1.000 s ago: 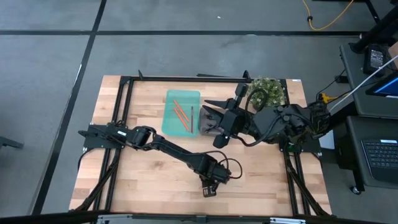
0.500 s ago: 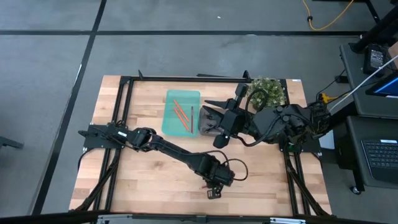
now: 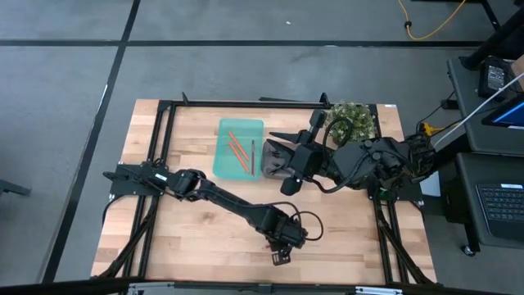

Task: Sort pens & pencils
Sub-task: Put the red colored pencil into the green bin

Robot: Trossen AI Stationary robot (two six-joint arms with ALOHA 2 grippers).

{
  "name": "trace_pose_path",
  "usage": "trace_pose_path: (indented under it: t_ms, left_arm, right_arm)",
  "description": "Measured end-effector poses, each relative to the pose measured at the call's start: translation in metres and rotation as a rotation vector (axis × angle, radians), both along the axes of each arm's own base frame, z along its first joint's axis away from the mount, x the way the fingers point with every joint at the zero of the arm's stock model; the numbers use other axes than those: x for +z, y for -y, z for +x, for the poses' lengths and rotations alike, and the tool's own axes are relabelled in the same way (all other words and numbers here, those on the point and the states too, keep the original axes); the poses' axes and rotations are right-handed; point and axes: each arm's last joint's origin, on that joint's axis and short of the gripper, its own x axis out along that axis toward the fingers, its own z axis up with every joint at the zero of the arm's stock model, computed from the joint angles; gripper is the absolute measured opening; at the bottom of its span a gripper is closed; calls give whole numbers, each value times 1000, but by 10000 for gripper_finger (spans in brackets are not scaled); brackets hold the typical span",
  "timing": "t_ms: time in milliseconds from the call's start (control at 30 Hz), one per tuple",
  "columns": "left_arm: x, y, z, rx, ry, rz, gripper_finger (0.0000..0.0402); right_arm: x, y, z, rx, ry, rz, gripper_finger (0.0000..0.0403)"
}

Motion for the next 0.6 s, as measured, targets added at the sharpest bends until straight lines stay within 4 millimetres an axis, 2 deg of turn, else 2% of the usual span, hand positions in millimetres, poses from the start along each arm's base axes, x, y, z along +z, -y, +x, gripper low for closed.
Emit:
trace_pose_path:
  t_ms: [100, 367, 600]
  left_arm:
    - [-2, 1, 0, 0, -7, -11, 90]
    - [-25, 4, 5, -17, -52, -52, 90]
    - [-32, -3, 7, -2, -74, -41, 90]
  right_arm:
    - [0, 0, 0, 0, 0, 0, 69]
    - [0, -2, -1, 16, 3, 3, 69]
    - [0, -8, -3, 33, 2, 5, 69]
